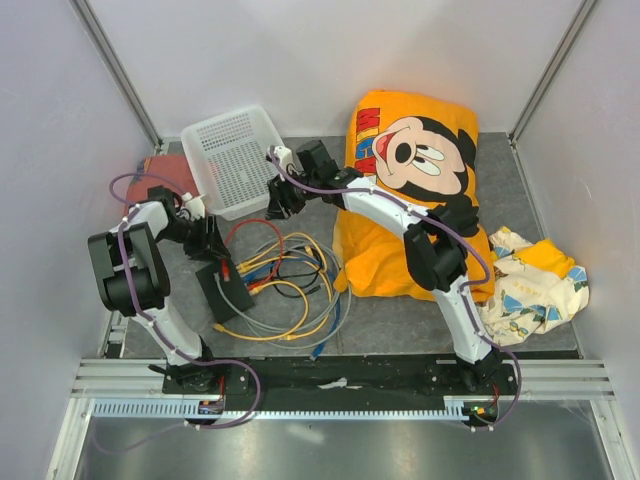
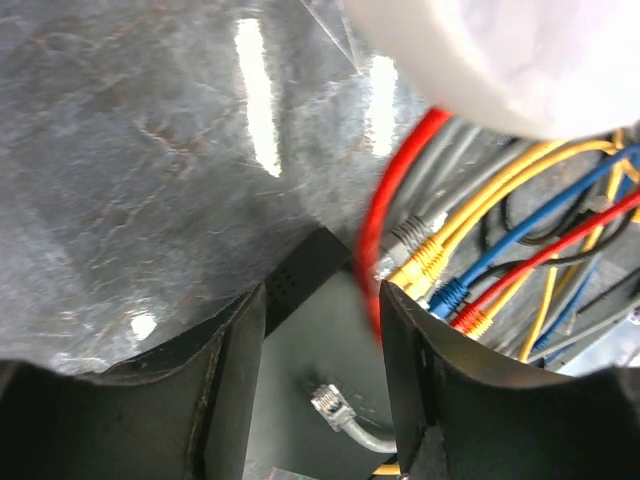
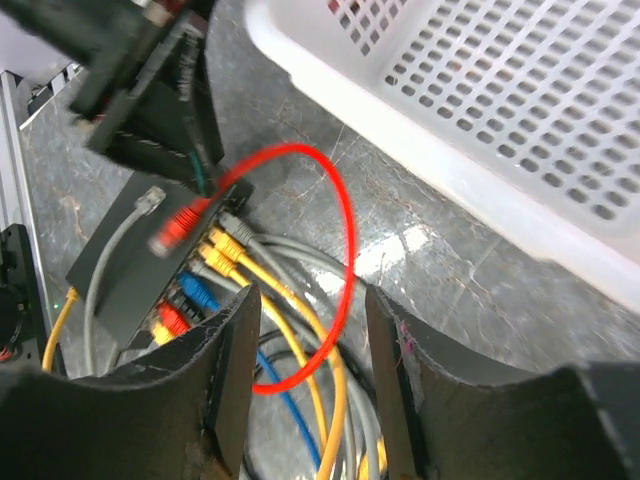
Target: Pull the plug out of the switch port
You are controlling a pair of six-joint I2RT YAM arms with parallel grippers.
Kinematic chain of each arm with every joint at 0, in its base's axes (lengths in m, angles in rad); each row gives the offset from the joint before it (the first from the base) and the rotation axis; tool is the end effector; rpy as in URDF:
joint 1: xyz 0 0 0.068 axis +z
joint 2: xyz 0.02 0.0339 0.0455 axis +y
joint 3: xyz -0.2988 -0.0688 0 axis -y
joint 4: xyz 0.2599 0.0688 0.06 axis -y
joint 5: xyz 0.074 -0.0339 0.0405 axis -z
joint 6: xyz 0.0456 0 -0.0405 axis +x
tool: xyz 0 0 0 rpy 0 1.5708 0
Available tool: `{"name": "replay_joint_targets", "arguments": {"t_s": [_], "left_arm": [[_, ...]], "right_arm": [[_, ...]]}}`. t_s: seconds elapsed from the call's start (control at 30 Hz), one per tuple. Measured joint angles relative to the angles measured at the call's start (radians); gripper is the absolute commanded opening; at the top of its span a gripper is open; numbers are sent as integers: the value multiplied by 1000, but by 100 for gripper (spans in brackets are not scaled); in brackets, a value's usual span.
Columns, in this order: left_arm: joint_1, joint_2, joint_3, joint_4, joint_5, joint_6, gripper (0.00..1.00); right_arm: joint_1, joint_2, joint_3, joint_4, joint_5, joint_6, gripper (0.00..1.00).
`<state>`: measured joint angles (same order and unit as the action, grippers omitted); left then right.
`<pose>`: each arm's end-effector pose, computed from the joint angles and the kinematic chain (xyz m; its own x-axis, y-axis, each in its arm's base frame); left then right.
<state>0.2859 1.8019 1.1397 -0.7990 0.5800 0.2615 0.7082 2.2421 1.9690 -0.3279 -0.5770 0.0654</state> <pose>0.3357 0.0726 0.1804 -0.9674 -0.0590 -0.2465 0.0742 0.8640 -0.4979 0.4129 0.3863 0.2717 -0.4865 -0.3446 -0.8028 -0.8569 0.3672 0.3617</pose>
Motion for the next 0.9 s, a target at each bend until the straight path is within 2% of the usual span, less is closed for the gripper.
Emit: {"name": "replay_joint_targets", "arguments": {"t_s": [0.2, 0.23, 0.27, 0.33, 0.5, 0.7, 0.9], "left_arm": [[-2, -21, 0, -3, 39, 1, 53], [-3, -30, 0, -3, 48, 1, 53], [-4, -38, 0, -5, 51, 1, 53], [-7, -52, 0, -10, 54, 0, 52], [-27, -61, 0, -11, 67, 0, 48], [-64, -67, 16, -17, 95, -2, 38], [-149, -64, 89, -16, 113, -8, 15]], "right_arm": [[32, 98, 18, 34, -39, 67, 50], [39, 103, 18, 38, -41, 75, 52], [45, 107, 18, 45, -39, 81, 62], [52, 110, 18, 63, -24, 94, 66], [52, 112, 15, 81, 3, 114, 55], [46, 122, 12, 78, 53, 131, 50], [-2, 95, -60, 61, 81, 141, 58]]}}
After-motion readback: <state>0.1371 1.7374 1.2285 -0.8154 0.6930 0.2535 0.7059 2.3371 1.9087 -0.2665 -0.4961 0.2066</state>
